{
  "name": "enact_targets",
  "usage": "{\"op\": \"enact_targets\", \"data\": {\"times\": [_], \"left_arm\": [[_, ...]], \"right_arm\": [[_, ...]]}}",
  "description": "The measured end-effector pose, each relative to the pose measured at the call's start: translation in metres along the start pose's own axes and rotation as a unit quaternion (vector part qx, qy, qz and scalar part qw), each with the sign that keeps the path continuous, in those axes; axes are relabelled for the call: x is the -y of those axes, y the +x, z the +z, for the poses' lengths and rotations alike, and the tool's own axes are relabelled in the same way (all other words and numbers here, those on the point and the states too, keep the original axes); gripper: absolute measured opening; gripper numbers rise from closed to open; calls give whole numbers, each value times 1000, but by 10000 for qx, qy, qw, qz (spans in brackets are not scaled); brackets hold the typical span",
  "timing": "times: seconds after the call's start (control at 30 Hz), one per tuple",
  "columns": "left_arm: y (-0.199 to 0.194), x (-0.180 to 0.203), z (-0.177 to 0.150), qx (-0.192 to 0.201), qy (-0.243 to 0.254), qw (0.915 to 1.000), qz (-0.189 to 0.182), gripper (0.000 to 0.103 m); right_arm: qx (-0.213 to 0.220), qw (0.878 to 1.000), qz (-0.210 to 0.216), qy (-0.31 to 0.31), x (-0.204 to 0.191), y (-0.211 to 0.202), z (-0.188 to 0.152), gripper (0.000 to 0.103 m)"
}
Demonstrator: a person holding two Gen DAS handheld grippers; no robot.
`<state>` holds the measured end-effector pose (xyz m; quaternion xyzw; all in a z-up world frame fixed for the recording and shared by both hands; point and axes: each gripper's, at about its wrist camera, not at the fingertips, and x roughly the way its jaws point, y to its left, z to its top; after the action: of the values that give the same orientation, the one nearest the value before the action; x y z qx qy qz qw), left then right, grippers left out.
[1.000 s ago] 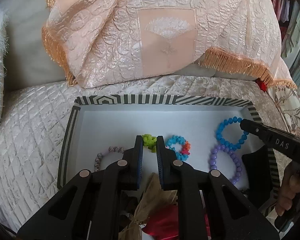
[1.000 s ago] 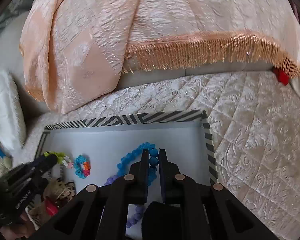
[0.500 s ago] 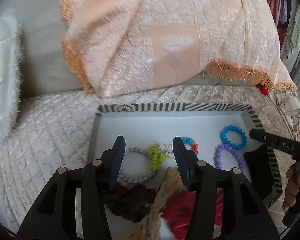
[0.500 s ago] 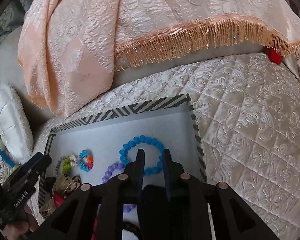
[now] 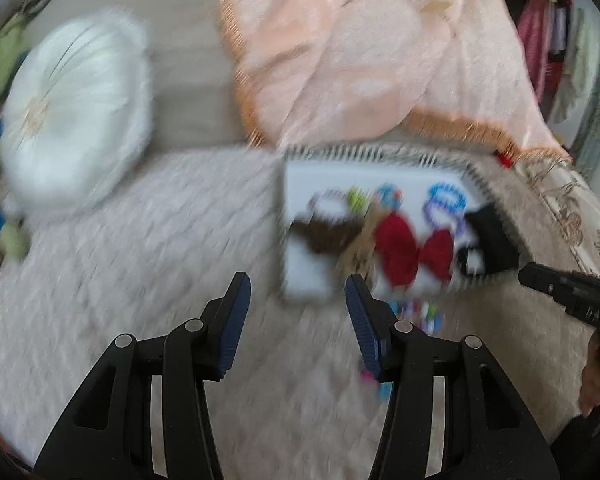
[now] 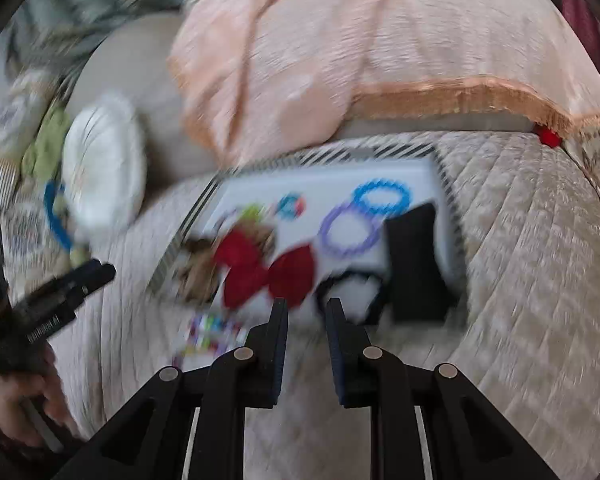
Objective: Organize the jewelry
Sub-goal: 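Withdraw both grippers from the tray toward the remaining bracelets, then grasp the orange crystal bracelet with pink heart charm with the left gripper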
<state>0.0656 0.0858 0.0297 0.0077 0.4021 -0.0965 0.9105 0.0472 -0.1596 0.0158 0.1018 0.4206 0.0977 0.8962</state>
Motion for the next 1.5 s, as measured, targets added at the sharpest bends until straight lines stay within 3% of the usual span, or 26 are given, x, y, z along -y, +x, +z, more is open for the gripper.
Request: {"op": "enact_targets", "data": {"times": [0.1,0.2,0.23,0.33,0.47,0.63,0.67,0.7,0.77,0.97,1.13,1.5], "left_arm": [[-4,5,-23,-7,157,9992,-367,49],[18,20,-36,-476,317,9978,-334,49],[22,27,-37,-466,387,9968,-516,49],[34,43,-41,-508,605,9950,-614,49],[52,49,-49,-789,490,9922,-837,49],[66,60,-56,-969,760,9889,-836,49],[67,61,-59,-1019,787,9885,-789,48],[67,61,-60,-1017,807,9888,-737,36],[66,61,-61,-1062,826,9886,-683,23],[47,44,-57,-1055,603,9893,-805,22],[39,18,-51,-971,378,9939,-356,22],[48,4,-54,-1092,320,9935,-38,22]], "right_arm": [[-331,9993,-99,-147,-16,9,-29,18],[-1003,9932,-372,-454,-28,34,-54,18],[-1242,9883,-542,-693,-32,45,-62,18],[-1128,9864,-640,-1006,-34,47,-66,18],[-1097,9897,-479,-780,-25,46,-64,18],[-1146,9889,-545,-775,-27,53,-58,18],[-1148,9886,-556,-796,-28,53,-58,18],[-1145,9885,-559,-817,-29,54,-57,18],[-1110,9892,-516,-805,-30,54,-54,18],[-660,9923,201,-1033,-45,41,-45,18],[-576,9803,776,-1723,-72,55,-42,18],[-553,9593,688,-2682,-102,94,-37,18]]}}
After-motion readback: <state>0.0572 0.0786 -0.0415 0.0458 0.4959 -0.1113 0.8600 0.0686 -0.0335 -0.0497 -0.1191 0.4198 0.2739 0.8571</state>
